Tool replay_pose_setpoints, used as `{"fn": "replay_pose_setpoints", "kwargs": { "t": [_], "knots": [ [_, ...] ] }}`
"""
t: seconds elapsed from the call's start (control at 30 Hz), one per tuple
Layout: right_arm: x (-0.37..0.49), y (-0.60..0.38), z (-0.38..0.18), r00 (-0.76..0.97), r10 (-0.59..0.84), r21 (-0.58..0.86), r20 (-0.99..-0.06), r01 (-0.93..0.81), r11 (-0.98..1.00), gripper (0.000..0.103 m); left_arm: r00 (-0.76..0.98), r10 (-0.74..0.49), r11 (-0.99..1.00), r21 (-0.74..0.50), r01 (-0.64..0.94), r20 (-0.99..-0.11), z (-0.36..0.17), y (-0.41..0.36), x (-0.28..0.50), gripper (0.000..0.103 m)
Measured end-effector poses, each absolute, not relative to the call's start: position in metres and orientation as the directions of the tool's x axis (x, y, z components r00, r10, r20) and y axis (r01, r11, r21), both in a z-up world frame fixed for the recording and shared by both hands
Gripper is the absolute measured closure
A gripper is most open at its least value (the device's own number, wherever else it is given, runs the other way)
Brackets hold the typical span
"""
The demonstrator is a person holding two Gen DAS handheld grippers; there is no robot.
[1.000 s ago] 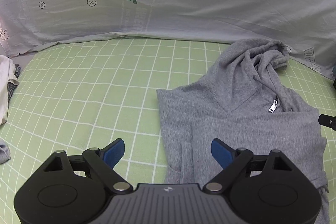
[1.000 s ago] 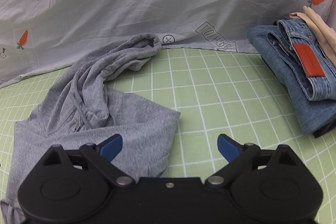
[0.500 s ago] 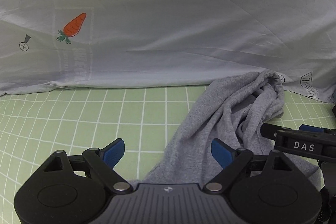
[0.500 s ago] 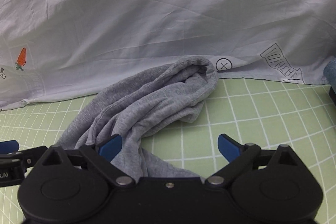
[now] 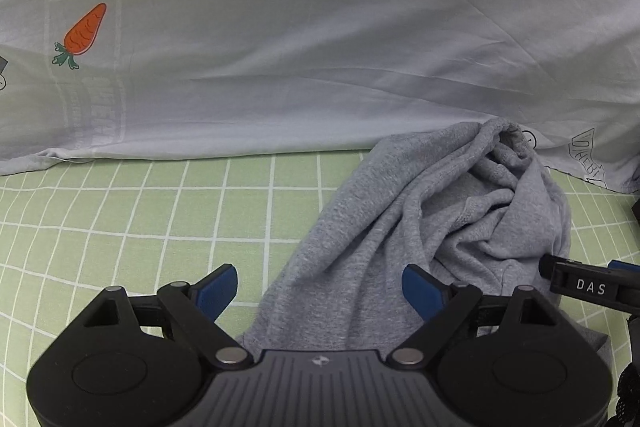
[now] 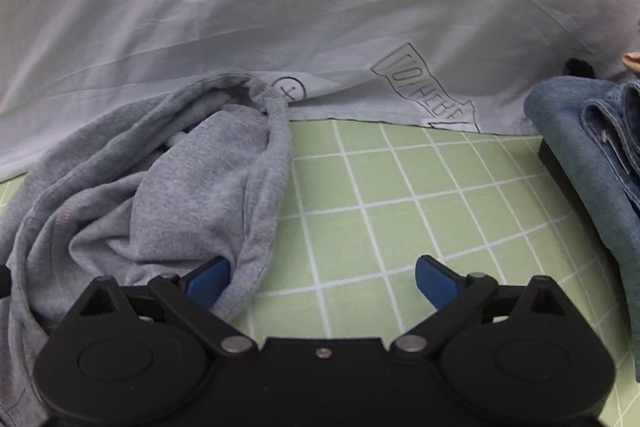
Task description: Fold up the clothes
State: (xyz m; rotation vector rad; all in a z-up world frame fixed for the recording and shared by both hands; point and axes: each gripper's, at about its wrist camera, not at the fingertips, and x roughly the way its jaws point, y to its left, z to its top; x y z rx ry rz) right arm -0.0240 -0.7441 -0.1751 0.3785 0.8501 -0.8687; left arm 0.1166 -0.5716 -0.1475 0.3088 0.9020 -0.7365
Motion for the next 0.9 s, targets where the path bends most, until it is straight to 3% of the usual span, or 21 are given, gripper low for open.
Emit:
{"fn": "replay_pose_setpoints", "kwargs": {
  "t": [0.17, 0.57, 0.7, 0.9],
  "knots": [
    [-0.024, -0.748, -0.172, 0.376, -0.518, -0.02, -0.768, 0.795, 0.607, 0.004, 0.387, -0.504, 0.677, -0.075, 0.732, -0.772, -0.139, -0.584, 0.117, 0.013],
    [-0.029, -0.759, -0.161, 0.461, -0.524, 0.065, -0.717, 0.791, 0.608, 0.004, 0.445, -0.449, 0.652, 0.056, 0.756, -0.775, -0.159, -0.624, 0.14, 0.013],
    [-0.018, -0.764, -0.174, 0.446, -0.477, 0.043, -0.757, 0.763, 0.645, 0.004, 0.411, -0.445, 0.607, 0.069, 0.792, -0.796, -0.168, -0.631, 0.141, 0.013],
    [-0.024, -0.766, -0.178, 0.378, -0.528, -0.021, -0.761, 0.799, 0.601, 0.004, 0.511, -0.373, 0.621, 0.201, 0.758, -0.774, -0.171, -0.619, 0.14, 0.013]
  ]
}}
